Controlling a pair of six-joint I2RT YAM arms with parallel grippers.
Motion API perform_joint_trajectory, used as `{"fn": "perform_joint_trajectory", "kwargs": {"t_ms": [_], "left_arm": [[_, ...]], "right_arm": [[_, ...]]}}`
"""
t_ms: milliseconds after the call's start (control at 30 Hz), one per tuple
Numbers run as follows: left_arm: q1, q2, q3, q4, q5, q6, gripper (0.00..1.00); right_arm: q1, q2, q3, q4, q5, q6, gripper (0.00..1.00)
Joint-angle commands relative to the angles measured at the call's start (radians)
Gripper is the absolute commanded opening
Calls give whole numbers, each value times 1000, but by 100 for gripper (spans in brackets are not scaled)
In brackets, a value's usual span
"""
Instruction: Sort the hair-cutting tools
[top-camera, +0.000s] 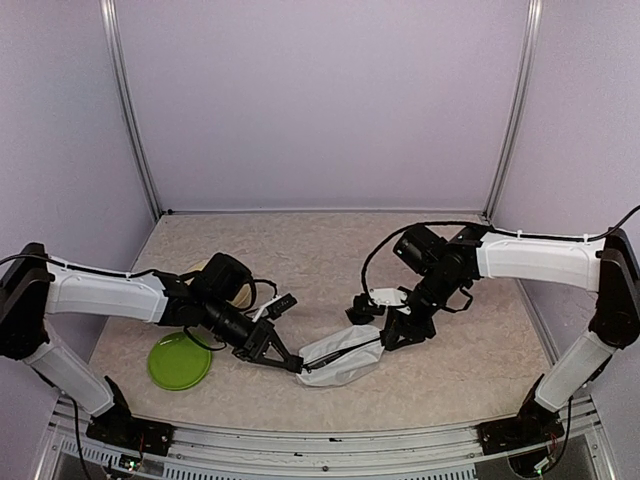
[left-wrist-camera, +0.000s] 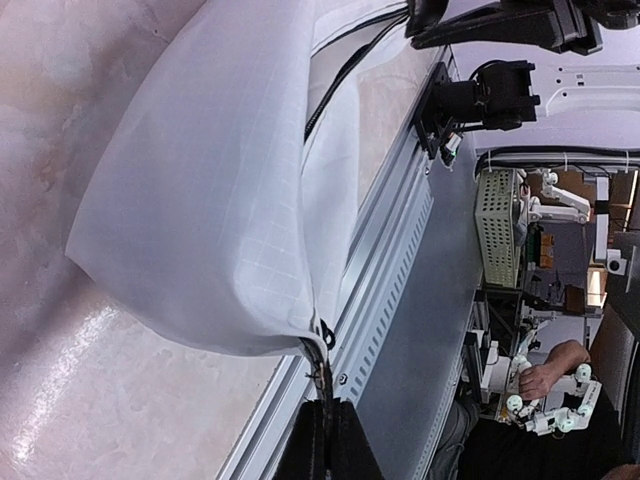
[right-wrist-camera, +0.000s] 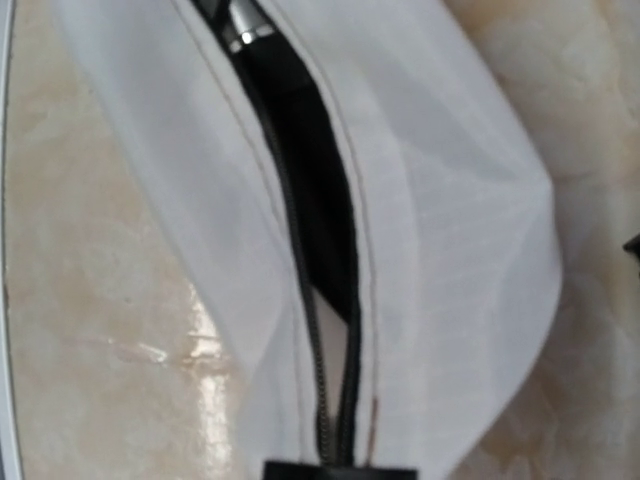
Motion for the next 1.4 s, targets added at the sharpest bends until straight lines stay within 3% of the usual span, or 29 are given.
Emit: {"fn": "perform_joint_trajectory", "kwargs": {"t_ms": [0,167,333,533,567,733,933,1000,1133,1200,1367], "left_arm": [[0,26,22,-39,22,46,0],[-47,48,27,-105,30,109,0],[-104,69,67,-169,34,170,0],[-91,105,117,-195,6,215,0],[-88,107,124,-199,4,220,0],[-48,94,163,-230,-30,248,11],[-2,49,189,-213,-19,234,10],[3,43,197,-211,-32,237,1],[40,3,179,-168,-57,192,0],[51,-3,185,-197,-86,197,6],[54,-49,193,-236,-191,194,35]], "right_arm": [[-9,1,-10,21,19,12,28],[-8,8,-69,3,-63,-21,3],[-6,-37,-106,-91,-208,-118,1],[-6,-45,-89,-137,-231,-152,3],[-6,-44,-86,-142,-232,-157,4],[-68,-57,-29,-145,-257,-169,30],[-218,-19,117,-127,-342,-157,42],[-229,-11,117,-19,-271,-48,46],[-227,23,78,251,-29,128,54],[-216,77,80,302,74,172,56],[-164,201,120,312,99,221,57]]}}
